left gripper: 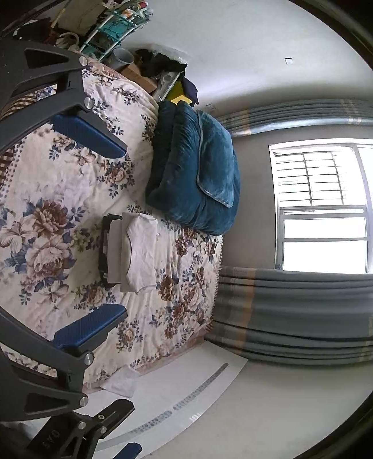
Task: Fold small clothes
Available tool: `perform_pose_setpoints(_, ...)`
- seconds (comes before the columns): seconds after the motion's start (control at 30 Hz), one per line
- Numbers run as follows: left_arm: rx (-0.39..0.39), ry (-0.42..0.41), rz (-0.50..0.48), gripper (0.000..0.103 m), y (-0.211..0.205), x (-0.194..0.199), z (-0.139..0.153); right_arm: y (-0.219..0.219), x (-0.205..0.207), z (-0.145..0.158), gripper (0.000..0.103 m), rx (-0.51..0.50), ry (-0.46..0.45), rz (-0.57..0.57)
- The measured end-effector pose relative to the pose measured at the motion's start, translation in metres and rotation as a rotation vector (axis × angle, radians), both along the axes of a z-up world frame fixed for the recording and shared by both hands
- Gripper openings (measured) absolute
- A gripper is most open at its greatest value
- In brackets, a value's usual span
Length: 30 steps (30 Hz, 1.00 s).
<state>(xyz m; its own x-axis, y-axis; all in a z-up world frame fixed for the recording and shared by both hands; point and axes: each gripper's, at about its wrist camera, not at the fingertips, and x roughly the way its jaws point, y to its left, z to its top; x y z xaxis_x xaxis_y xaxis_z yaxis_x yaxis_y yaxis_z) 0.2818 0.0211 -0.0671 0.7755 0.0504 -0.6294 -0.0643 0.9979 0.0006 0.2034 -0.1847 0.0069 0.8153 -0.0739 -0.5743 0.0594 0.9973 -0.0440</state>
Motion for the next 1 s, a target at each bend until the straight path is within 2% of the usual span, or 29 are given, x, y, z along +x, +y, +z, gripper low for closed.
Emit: perform_pose_setpoints(1.0,-0.013,-0.010,0.017,0.103,0.008,-0.019,0.016,0.011,-0.008,0.017,0.103,0.001,-0.016,0.053)
